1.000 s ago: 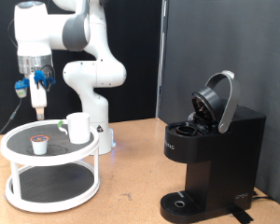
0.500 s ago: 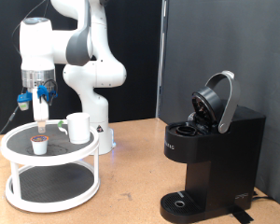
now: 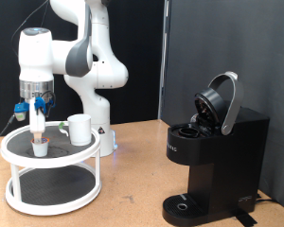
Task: Make a cup of coffee with the keurig machine
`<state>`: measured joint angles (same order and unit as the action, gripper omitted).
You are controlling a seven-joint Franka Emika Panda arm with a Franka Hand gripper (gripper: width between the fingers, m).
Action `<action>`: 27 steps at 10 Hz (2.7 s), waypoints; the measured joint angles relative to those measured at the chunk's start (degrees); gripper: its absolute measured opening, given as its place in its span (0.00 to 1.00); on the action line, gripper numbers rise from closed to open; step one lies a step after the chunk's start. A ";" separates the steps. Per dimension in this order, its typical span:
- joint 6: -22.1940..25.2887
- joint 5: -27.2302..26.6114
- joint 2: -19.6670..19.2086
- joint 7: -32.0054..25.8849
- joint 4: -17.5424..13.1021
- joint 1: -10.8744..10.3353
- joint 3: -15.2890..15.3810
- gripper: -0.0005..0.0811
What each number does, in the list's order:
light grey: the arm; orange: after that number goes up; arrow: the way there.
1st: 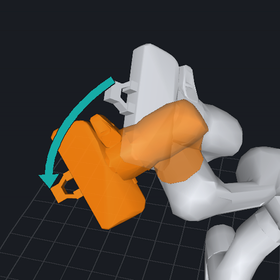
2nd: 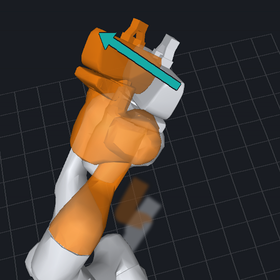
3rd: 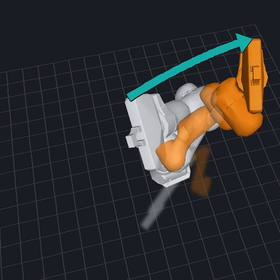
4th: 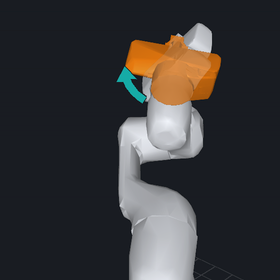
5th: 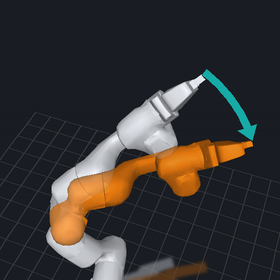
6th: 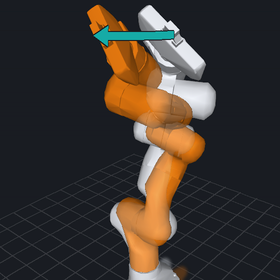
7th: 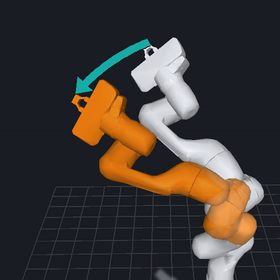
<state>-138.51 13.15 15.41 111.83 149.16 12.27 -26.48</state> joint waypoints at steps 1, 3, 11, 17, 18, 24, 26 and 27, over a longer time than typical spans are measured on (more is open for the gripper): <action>-0.65 0.00 -0.76 0.00 0.02 0.00 0.00 0.91; -1.44 0.00 -1.74 0.00 0.08 0.00 0.02 0.91; -2.32 -0.16 -2.13 0.00 1.88 -0.08 0.36 0.77; 3.93 -5.81 0.70 -3.77 0.74 -0.59 0.31 0.49; 7.53 -7.24 2.40 -5.15 -0.27 -0.60 0.29 0.49; 12.70 -11.82 7.45 -5.42 -1.77 -0.79 0.74 0.49; 18.60 -23.16 7.82 -8.02 -4.49 -4.12 0.17 0.49; 19.74 -29.10 7.98 -9.75 -5.50 -5.96 -0.18 0.49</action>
<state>-118.77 -15.95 23.39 102.08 143.66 6.31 -26.66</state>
